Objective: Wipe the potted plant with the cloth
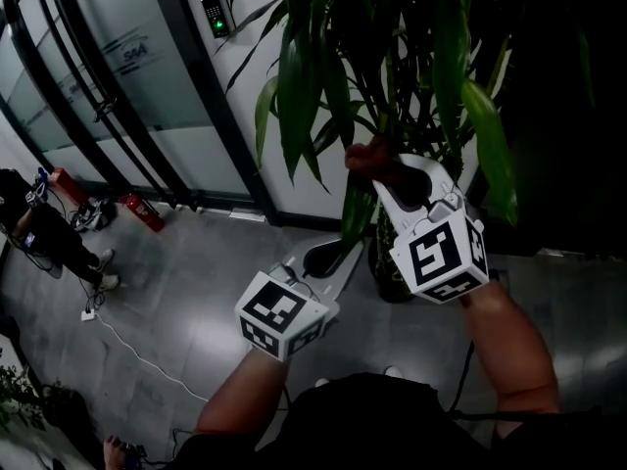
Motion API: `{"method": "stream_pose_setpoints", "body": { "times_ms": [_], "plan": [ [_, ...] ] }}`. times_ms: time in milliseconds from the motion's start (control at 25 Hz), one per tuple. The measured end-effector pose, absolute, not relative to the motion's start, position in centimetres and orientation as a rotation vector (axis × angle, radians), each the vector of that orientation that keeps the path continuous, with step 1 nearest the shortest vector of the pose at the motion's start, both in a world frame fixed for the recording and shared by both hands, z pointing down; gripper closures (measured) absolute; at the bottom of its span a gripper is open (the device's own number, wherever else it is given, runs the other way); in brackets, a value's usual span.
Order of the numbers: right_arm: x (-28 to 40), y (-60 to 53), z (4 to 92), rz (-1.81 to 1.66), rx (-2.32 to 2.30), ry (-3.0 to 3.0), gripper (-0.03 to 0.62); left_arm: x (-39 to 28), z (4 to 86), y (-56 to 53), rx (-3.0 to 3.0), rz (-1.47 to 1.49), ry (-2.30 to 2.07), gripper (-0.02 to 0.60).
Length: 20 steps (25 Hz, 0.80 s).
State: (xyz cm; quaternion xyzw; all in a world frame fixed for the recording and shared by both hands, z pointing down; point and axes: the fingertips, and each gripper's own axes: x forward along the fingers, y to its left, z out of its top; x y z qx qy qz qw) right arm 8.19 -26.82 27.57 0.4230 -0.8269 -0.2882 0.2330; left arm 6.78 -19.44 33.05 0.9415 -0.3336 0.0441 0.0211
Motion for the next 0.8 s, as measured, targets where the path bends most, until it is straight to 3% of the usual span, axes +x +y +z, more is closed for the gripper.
{"method": "stream_pose_setpoints", "body": {
  "times_ms": [800],
  "plan": [
    [6.6,-22.2,31.0,-0.82,0.842,-2.21,0.528,7.0,33.2,-19.5,2.945,0.162,-1.045,0.565]
  ]
}}
